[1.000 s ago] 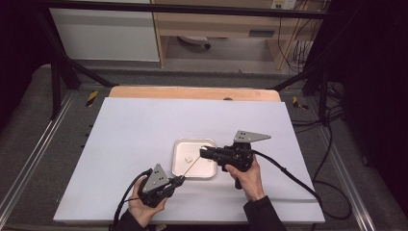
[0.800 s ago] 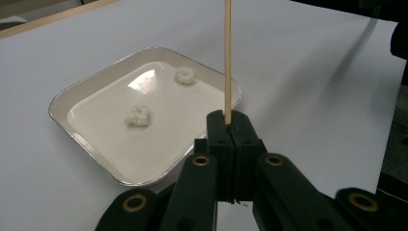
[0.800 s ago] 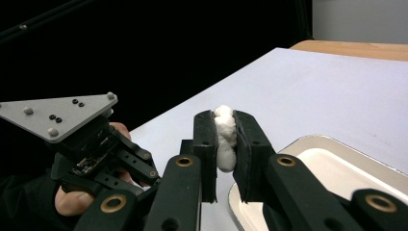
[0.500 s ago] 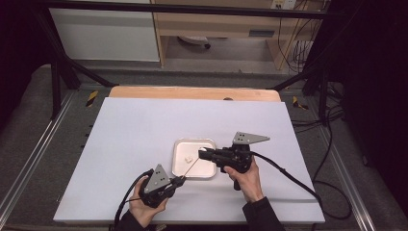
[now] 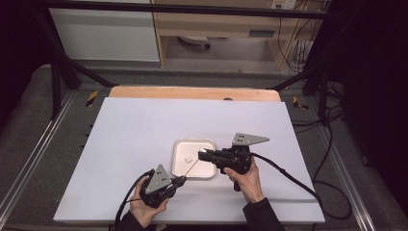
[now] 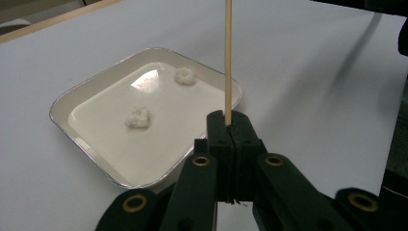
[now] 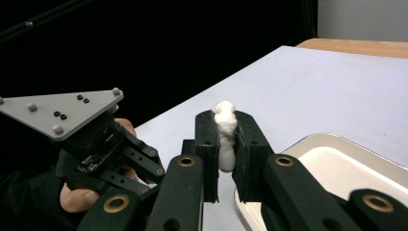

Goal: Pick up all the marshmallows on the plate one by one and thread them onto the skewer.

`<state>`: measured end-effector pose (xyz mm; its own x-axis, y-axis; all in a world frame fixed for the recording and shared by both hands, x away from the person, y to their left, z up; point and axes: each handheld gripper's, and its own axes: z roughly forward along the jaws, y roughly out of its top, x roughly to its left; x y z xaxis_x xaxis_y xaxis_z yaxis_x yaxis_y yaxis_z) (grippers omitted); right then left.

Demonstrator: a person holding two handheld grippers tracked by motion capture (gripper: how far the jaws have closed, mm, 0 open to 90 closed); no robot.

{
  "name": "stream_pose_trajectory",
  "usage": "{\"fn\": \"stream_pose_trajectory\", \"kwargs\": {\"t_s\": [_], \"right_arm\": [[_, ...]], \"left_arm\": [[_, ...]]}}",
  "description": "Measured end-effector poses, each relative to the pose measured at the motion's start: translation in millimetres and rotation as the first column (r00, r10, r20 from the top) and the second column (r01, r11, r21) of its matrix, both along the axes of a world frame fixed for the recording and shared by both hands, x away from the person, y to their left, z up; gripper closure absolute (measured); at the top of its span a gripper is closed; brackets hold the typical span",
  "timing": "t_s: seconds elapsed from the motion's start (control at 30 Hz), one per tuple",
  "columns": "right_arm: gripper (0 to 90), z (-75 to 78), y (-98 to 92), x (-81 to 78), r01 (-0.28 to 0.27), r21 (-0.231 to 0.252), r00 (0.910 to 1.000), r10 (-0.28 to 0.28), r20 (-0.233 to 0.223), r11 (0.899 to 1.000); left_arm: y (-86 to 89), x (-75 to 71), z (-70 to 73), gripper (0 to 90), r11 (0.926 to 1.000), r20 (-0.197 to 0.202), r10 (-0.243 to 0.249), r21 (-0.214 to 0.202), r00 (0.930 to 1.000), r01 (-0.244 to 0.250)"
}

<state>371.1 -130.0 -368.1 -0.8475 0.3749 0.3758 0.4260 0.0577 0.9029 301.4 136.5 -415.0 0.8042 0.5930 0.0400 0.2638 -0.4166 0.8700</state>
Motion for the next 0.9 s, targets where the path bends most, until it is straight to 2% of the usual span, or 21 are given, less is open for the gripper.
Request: {"fn": "stream_pose_trajectory", "kwargs": {"t_s": [0.6,0.9], "right_arm": [[82.4,-0.9,0.0,-0.4,-0.006,-0.012,1.0000,0.006,-0.005,1.000],[82.5,-1.8,0.2,-2.5,-0.009,-0.004,0.9999,0.009,-0.006,1.000]], "left_arm": [[-2.2,-0.9,2.1,88.8,0.9999,-0.001,-0.007,0.011,1.0000,0.007],[-2.2,-1.3,2.6,88.8,0.9999,-0.011,-0.012,-0.006,0.9999,0.012]]}}
